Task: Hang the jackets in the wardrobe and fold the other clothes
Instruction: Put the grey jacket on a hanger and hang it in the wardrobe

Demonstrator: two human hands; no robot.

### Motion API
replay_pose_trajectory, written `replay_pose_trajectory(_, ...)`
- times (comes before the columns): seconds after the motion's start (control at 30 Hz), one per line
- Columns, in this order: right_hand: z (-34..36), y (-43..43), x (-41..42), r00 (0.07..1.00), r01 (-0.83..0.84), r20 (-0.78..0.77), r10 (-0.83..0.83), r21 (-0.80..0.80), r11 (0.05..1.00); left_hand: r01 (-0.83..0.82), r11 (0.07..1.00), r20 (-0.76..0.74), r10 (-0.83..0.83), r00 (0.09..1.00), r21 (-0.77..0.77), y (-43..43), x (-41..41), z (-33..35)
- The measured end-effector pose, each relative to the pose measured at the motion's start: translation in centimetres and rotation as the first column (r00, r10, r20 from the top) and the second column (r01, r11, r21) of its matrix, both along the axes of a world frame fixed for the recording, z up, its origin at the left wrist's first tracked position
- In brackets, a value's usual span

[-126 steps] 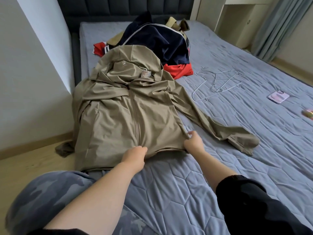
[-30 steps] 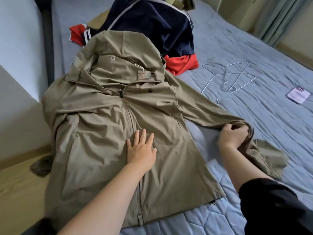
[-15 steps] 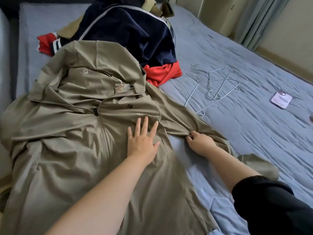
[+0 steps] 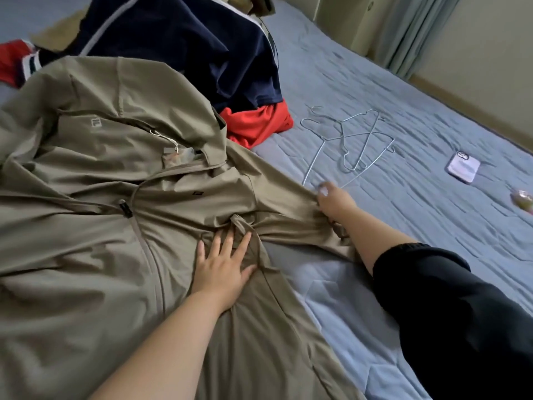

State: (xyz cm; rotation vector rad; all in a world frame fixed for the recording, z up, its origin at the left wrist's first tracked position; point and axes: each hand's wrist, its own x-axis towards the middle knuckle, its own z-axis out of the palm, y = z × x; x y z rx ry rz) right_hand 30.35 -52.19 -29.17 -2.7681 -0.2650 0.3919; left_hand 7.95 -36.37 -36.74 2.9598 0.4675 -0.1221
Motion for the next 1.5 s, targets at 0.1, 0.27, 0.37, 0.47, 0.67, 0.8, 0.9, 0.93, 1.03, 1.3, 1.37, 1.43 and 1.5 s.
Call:
replay_pose_trajectory(0.1,-0.7,0.8,0.3,0.999,-0.031,-0.013,0.030,-0.083,0.996,0.006,0.999,-0.016,-0.007,1.000,-0.034,0.2,0.1,0.1)
replay_pose_trajectory(0.27,-0.1,1.1,0.0,0.990,-0.142,-0.063,0.129,-0.318,0.937,0.003,0.995,-0.073,-0.010,0.997,-0.102,0.5,0.3,0.6)
replay_pose_trajectory(0.37,0.4,0.6,-0.9,0.972,-0.174,0.048,0.229,-0.505,0.845,0.004,0.985,-0.110,-0.023,0.994,-0.170,0.9,0.4,1.0)
replay_pose_trajectory(0.47,0.5,0.0,-1.5,0.981,-0.028,0.161,0.106,-0.424,0.905,0.001,0.980,-0.115,-0.025,0.993,-0.199,1.1,0.5,1.2)
replay_pose_trajectory(0.67,1.2,-1.0,-2.7,0.919,0.324,0.185,-0.348,0.146,0.935,0.024,0.984,-0.037,-0.031,0.999,-0.179,0.8,-0.5,1.1)
replay_pose_trajectory(0.8,1.8,0.1,-4.4,0.910,0.341,0.146,-0.387,0.266,0.902,0.039,0.959,-0.073,-0.062,0.995,-0.282,1.2,-1.2,2.0)
replay_pose_trajectory(0.9,2.6,1.6,-5.6,0.938,0.327,0.011,-0.346,0.301,0.896,0.043,0.941,-0.104,-0.082,0.991,-0.334,1.1,-3.0,2.6)
replay_pose_trajectory(0.93,2.9,2.1,-6.1,0.947,0.311,-0.016,-0.322,0.309,0.899,0.034,0.937,-0.125,-0.083,0.989,-0.347,0.9,-3.6,2.9)
replay_pose_trajectory(1.03,4.1,3.4,-7.6,0.957,0.281,-0.041,-0.288,0.389,0.877,-0.018,0.914,-0.196,-0.068,0.978,-0.405,0.0,-4.7,4.3)
replay_pose_trajectory(1.3,9.8,3.2,-12.4,0.903,0.207,0.114,-0.413,0.730,0.652,-0.236,0.745,-0.224,0.118,0.967,-0.624,-0.9,-8.1,9.1)
replay_pose_trajectory(1.37,11.2,2.6,-13.4,0.898,0.172,0.136,-0.419,0.768,0.617,-0.278,0.714,-0.230,0.166,0.959,-0.642,-1.3,-9.0,10.4)
replay_pose_trajectory(1.43,12.6,2.2,-14.7,0.894,0.155,0.142,-0.425,0.792,0.590,-0.308,0.684,-0.211,0.224,0.951,-0.661,-1.8,-9.4,12.3)
replay_pose_trajectory(1.5,14.3,1.7,-15.6,0.883,0.156,0.102,-0.458,0.857,0.491,-0.317,0.674,-0.182,0.265,0.947,-0.667,-2.1,-9.5,14.2)
